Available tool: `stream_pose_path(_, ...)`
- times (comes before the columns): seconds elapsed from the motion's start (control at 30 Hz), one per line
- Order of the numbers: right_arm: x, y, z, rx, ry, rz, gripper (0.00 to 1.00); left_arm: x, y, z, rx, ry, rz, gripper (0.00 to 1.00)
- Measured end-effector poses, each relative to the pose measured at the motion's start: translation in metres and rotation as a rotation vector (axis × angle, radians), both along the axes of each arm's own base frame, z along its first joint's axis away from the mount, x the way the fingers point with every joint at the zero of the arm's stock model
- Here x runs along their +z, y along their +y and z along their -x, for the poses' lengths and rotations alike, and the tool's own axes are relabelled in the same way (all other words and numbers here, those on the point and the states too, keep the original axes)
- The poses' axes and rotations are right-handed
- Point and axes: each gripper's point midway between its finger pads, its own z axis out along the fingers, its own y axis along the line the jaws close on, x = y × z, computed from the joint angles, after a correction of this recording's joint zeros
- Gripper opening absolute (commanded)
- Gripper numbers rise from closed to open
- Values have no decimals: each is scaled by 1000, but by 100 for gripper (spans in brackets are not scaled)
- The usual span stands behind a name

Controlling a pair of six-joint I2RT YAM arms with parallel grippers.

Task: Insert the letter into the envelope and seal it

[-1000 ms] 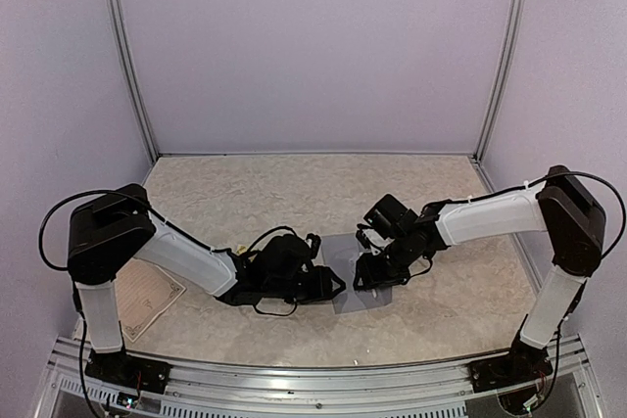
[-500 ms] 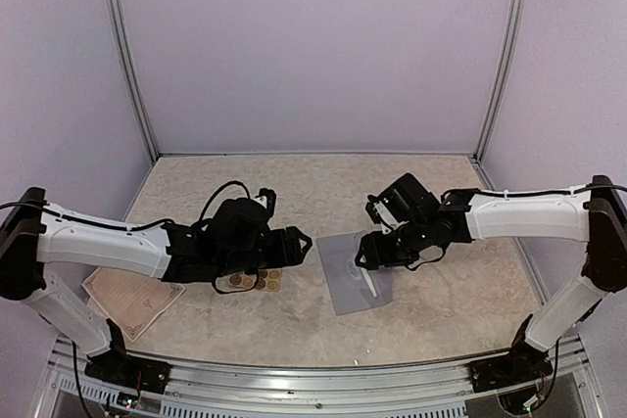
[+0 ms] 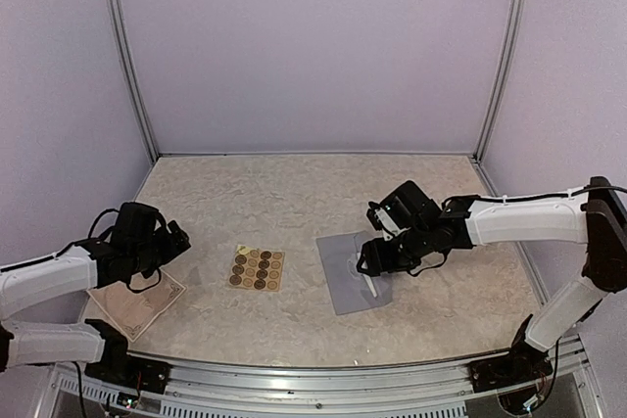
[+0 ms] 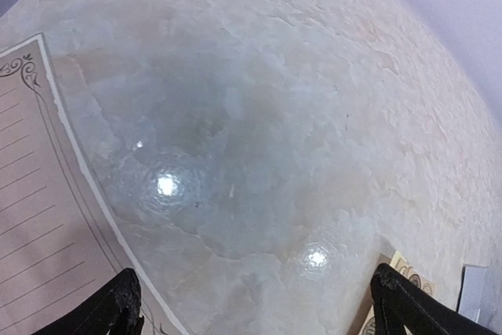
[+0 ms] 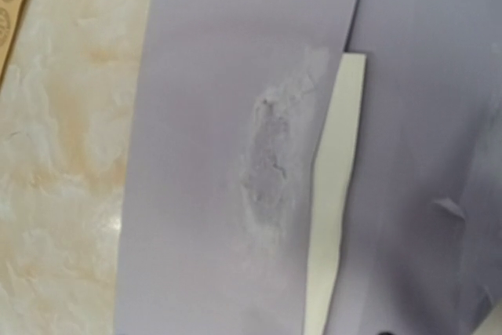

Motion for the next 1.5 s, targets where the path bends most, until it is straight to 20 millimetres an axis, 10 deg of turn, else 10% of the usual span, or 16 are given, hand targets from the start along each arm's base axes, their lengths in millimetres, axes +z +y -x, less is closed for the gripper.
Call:
stream_pose_path(0.3,6,1,-3,-2,-19,-22,65,-23,51,13,123,50,-5,98)
stream_pose_path(0.93,10,0,-2,0,-19,-36,65,-54,20,14,-43,90,37,97)
stream_pose_path(1.5,17,4,-1,13,-23,-70,65,-51,-140,-1,-441,53,61,96)
